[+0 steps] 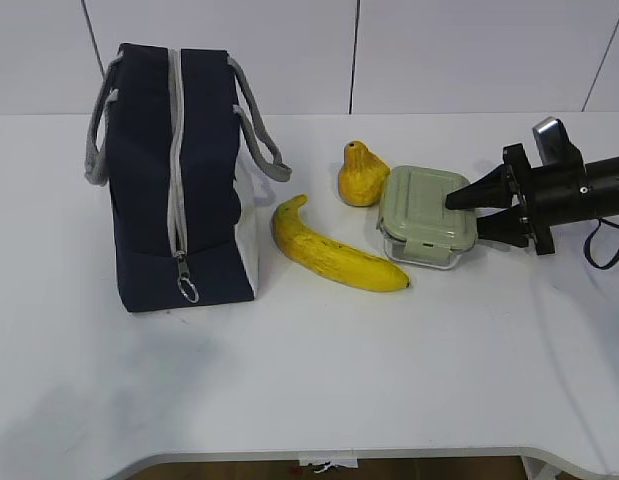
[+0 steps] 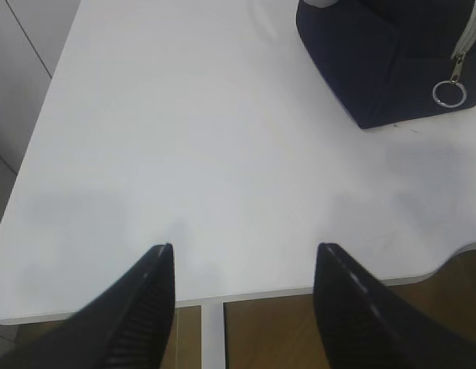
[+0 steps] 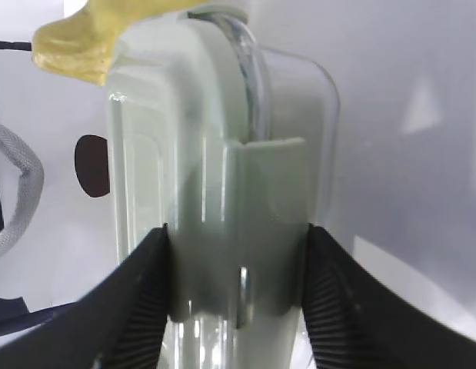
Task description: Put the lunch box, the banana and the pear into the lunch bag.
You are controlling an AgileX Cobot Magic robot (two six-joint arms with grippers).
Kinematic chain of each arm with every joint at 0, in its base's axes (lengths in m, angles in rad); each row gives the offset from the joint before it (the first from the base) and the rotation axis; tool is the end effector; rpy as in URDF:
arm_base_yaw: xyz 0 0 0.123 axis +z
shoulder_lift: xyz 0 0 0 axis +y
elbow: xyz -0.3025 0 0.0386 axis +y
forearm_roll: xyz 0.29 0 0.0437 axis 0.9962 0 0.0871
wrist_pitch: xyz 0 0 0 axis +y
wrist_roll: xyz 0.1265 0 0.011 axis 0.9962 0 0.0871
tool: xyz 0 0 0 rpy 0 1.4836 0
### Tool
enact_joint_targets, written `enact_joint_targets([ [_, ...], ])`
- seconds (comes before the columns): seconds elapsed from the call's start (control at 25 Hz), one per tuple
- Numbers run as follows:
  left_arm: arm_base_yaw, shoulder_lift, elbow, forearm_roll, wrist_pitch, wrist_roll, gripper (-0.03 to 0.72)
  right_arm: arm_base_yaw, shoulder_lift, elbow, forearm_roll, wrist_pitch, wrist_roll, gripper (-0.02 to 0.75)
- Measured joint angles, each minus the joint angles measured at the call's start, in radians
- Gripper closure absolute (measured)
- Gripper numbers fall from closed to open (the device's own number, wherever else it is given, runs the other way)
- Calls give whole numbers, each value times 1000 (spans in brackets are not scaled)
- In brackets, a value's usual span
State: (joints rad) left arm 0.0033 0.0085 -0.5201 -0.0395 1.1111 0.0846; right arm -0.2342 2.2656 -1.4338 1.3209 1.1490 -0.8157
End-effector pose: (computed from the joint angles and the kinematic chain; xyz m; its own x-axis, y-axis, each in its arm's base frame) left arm 0.0399 -0.0044 0.2820 -0.4870 0.0654 -0.8710 0.0603 0.9973 0.0411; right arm 0.4830 0.0002 0.0895 -0.9368 0.3178 -0.1461 0.0203 0.4664 0.8843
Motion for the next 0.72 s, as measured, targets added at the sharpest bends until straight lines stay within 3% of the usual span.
enact_joint_targets([
  [0.48,0,0,0,-2,0,0,260,0,-112,2,-163,-2,136,356],
  [0.72,0,6,-31,-47,-2,0,321,0,-198,2,-199,6,216,356],
])
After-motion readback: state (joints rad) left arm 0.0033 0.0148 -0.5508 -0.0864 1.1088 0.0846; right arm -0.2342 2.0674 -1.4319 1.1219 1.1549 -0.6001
